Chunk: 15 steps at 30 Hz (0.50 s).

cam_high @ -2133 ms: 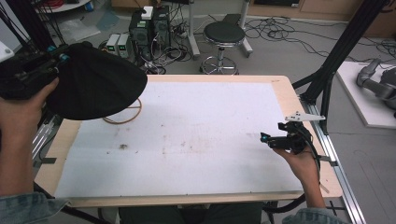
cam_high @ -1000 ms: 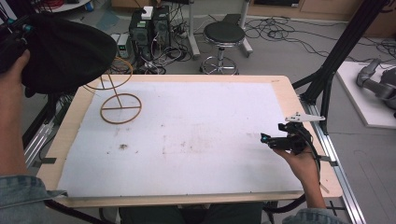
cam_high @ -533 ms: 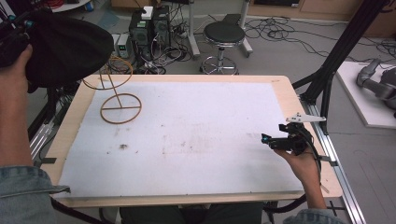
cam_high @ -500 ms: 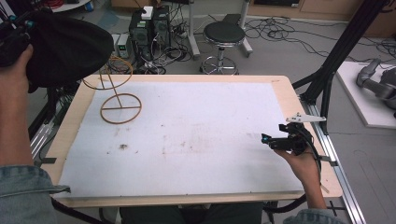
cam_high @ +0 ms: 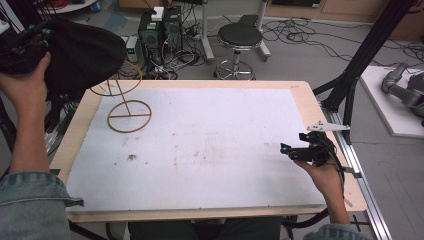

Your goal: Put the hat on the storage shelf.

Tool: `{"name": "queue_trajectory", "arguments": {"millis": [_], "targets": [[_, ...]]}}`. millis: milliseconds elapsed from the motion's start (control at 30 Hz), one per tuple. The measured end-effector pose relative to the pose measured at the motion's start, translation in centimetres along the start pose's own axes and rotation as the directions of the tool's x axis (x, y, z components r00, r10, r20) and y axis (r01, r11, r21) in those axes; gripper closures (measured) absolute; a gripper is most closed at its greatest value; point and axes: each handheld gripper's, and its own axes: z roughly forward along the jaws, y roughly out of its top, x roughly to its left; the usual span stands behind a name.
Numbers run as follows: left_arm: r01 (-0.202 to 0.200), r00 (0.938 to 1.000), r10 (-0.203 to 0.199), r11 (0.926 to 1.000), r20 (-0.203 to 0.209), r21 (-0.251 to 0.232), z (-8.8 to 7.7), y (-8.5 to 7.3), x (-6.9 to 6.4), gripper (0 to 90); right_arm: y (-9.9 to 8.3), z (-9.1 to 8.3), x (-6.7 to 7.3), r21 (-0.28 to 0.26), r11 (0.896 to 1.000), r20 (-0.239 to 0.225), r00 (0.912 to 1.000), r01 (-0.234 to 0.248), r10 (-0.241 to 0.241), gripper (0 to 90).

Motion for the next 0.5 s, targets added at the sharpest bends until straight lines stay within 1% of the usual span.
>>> {"name": "queue_trajectory", "arguments": {"millis": [300, 367, 500], "targets": [[0.022, 0.9997, -0.022, 0.9997, 0.01, 0.014, 1.0, -1.7, -0.8, 86.3, 0.0, 0.1, 0.0, 0.001, 1.0, 0.001, 1.0, 0.004, -0.004, 13.5], [0.023, 0.9996, -0.024, 0.9995, 0.013, 0.02, 1.2, -2.1, -1.0, 86.3, 0.0, 0.1, 0.0, 0.002, 1.0, 0.0, 1.0, 0.005, -0.005, 13.5], [0.039, 0.9991, -0.04, 0.9987, 0.018, 0.034, 1.9, -2.9, -1.8, 86.2, 0.0, 0.2, 0.1, 0.006, 1.0, -0.002, 1.0, 0.002, -0.002, 13.5]]}}
